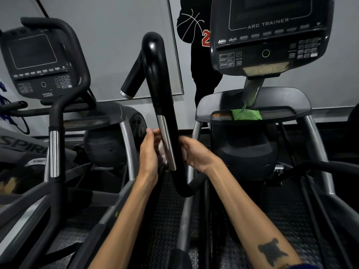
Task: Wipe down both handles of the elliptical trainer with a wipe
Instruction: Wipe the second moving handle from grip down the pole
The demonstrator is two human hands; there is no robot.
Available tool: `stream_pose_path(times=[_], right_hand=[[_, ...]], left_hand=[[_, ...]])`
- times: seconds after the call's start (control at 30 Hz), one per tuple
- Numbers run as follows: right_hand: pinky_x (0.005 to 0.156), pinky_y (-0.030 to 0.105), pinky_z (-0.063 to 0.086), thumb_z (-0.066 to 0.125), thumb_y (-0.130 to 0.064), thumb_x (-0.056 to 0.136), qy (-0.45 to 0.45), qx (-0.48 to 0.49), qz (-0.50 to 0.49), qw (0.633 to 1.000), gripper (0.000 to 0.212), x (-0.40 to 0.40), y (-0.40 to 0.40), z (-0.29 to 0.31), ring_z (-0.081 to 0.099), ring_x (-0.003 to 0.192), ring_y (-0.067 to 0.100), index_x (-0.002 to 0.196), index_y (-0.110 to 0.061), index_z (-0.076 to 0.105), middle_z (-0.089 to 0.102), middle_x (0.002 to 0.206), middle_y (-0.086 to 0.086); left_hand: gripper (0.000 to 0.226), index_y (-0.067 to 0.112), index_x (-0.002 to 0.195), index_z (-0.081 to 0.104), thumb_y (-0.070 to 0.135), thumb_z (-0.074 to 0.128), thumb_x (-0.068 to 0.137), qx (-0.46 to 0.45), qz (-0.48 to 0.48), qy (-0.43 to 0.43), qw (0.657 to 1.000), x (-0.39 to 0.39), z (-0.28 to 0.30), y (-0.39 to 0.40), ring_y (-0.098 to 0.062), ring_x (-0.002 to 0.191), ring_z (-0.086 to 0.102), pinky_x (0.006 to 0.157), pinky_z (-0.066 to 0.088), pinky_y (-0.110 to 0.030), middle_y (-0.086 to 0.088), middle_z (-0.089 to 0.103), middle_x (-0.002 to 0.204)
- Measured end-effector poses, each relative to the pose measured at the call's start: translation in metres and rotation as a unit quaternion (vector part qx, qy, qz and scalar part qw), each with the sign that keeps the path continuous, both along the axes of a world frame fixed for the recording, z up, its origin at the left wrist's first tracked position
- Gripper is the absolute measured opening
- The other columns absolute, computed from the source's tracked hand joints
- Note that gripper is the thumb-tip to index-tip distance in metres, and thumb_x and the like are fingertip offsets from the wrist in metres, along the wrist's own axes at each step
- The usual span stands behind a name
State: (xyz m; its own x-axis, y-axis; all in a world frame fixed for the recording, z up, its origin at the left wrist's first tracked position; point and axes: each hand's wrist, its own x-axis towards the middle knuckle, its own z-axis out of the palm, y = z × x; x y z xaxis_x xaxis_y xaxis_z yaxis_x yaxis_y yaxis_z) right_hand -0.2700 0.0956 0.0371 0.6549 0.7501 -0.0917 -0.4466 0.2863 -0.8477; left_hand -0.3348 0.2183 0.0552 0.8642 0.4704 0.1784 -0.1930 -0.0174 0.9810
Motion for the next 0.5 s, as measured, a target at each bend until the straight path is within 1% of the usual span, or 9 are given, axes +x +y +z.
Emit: stream_pose_path(times=[0.07,0.1,0.13,0.2,0.27,0.3,0.4,0.47,0.5], right_hand=[[0.074,0.031,0.062,0.036,-0.02,0.108,-0.042,-0.054,0.003,0.998,0.038,-0.002,-0.007,0.004,0.075,0.081,0.018,0.105,-0.005,0.071,0.077,0.097,0.012],[0.076,0.031,0.062,0.038,-0.02,0.108,-0.059,-0.07,-0.009,0.996,0.037,-0.003,-0.007,0.01,0.074,0.083,0.018,0.106,-0.004,0.071,0.077,0.097,0.012],[0.085,0.035,0.061,0.039,-0.022,0.107,-0.071,-0.067,-0.031,0.995,0.038,-0.004,-0.006,0.017,0.073,0.089,0.02,0.11,-0.003,0.071,0.076,0.102,0.014],[0.103,0.044,0.052,0.041,-0.025,0.107,-0.063,0.009,-0.077,0.995,0.04,-0.006,-0.003,0.023,0.067,0.105,0.027,0.119,0.0,0.069,0.071,0.113,0.018],[0.103,0.043,0.051,0.04,-0.026,0.107,-0.044,0.096,-0.1,0.989,0.041,-0.015,-0.002,0.02,0.065,0.112,0.028,0.123,-0.001,0.069,0.071,0.117,0.017],[0.102,0.041,0.051,0.04,-0.026,0.108,-0.052,0.11,-0.106,0.987,0.042,-0.018,-0.002,0.012,0.065,0.114,0.029,0.125,0.0,0.068,0.07,0.12,0.019],[0.098,0.042,0.05,0.051,-0.027,0.102,-0.07,0.06,-0.135,0.986,0.047,-0.022,-0.005,-0.004,0.061,0.114,0.035,0.128,0.011,0.061,0.06,0.131,0.035],[0.094,0.042,0.05,0.052,-0.025,0.1,-0.085,0.001,-0.162,0.983,0.047,-0.017,-0.004,0.004,0.061,0.109,0.034,0.124,0.014,0.062,0.058,0.131,0.038],[0.097,0.045,0.05,0.051,-0.025,0.101,-0.099,-0.013,-0.177,0.979,0.045,-0.015,-0.003,0.01,0.062,0.109,0.033,0.122,0.012,0.064,0.061,0.128,0.036]], left_hand=[[0.05,0.019,0.099,0.072,0.046,0.031,0.109,0.016,-0.007,0.004,1.0,0.0,0.001,-0.001,-0.016,0.073,0.068,0.065,0.051,-0.031,-0.001,0.073,0.082],[0.05,0.019,0.098,0.072,0.046,0.032,0.109,0.014,-0.01,0.007,1.0,0.0,0.003,-0.003,-0.015,0.07,0.067,0.062,0.051,-0.03,0.001,0.072,0.079],[0.05,0.019,0.097,0.072,0.045,0.031,0.109,0.01,-0.01,0.006,1.0,0.0,0.004,-0.005,-0.013,0.068,0.067,0.061,0.051,-0.028,0.002,0.071,0.077],[0.05,0.017,0.102,0.073,0.042,0.03,0.11,0.015,-0.012,0.001,1.0,0.0,0.005,-0.008,-0.015,0.079,0.068,0.07,0.052,-0.026,-0.001,0.073,0.084],[0.052,0.012,0.115,0.071,0.041,0.028,0.111,0.021,-0.02,-0.007,1.0,-0.002,0.005,-0.008,-0.019,0.093,0.069,0.08,0.051,-0.03,-0.006,0.075,0.1],[0.052,0.012,0.123,0.068,0.042,0.028,0.11,0.025,-0.021,-0.009,0.999,-0.002,0.005,-0.006,-0.021,0.098,0.069,0.084,0.05,-0.033,-0.007,0.075,0.107],[0.053,0.015,0.14,0.057,0.049,0.03,0.108,0.025,-0.014,-0.005,1.0,0.0,0.004,-0.004,-0.025,0.108,0.068,0.094,0.049,-0.041,-0.007,0.074,0.115],[0.059,0.012,0.138,0.058,0.053,0.034,0.103,0.018,-0.013,-0.007,1.0,0.0,0.006,-0.006,-0.03,0.113,0.067,0.096,0.049,-0.043,-0.009,0.073,0.118],[0.058,0.01,0.135,0.061,0.052,0.036,0.103,0.016,-0.013,-0.011,1.0,-0.001,0.007,-0.008,-0.031,0.112,0.067,0.095,0.05,-0.042,-0.011,0.073,0.118]])
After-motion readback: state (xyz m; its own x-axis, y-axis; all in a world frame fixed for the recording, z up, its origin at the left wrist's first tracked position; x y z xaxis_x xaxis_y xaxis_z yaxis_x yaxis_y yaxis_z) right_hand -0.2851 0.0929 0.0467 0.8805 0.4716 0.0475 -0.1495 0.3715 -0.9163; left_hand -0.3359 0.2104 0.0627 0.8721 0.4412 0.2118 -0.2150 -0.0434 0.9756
